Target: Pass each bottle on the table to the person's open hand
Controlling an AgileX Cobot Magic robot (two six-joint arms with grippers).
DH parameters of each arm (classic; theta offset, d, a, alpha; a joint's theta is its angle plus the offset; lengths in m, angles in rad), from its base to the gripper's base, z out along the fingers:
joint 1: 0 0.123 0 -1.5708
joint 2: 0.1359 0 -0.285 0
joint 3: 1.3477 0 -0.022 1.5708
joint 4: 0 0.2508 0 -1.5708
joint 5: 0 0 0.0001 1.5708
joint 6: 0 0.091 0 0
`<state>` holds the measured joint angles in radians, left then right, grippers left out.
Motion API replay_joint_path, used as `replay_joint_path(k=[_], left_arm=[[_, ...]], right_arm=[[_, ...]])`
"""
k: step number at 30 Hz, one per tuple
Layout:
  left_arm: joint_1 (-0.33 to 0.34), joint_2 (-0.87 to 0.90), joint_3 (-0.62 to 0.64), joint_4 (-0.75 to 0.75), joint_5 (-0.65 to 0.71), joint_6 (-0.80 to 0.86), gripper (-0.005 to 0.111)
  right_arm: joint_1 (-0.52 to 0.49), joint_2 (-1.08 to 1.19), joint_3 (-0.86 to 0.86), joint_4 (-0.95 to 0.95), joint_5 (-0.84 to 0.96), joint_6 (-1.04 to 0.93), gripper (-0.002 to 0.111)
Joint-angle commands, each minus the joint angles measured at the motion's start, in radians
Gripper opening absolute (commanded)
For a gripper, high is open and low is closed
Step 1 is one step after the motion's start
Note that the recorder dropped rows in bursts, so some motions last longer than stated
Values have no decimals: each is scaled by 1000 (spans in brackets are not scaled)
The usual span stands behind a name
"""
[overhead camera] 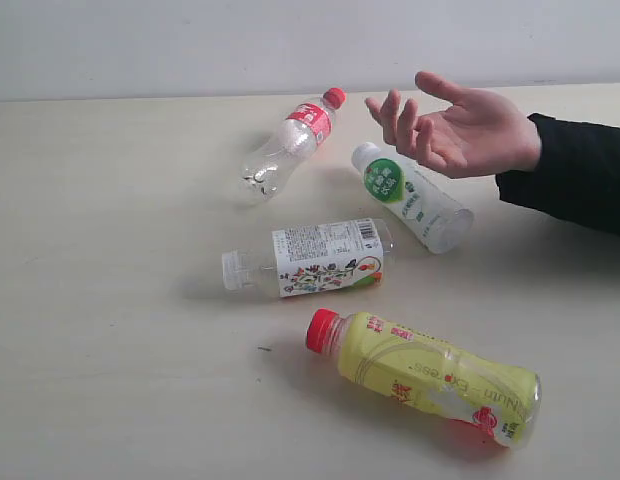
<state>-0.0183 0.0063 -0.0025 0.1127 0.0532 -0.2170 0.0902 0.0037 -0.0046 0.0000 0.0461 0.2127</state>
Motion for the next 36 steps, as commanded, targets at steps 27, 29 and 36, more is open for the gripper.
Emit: replay_joint_path(k=[27, 29, 36], left_arm=[[2, -6, 3, 3, -3, 3, 0], [2, -6, 3, 3, -3, 3, 0], [2, -6, 3, 3, -3, 3, 0]], right_arm=[[-5, 198, -321, -648, -332, 681, 0], [-5, 316, -429, -1034, -327, 1081, 0], [-5, 741, -664, -1744, -493, 1558, 0]])
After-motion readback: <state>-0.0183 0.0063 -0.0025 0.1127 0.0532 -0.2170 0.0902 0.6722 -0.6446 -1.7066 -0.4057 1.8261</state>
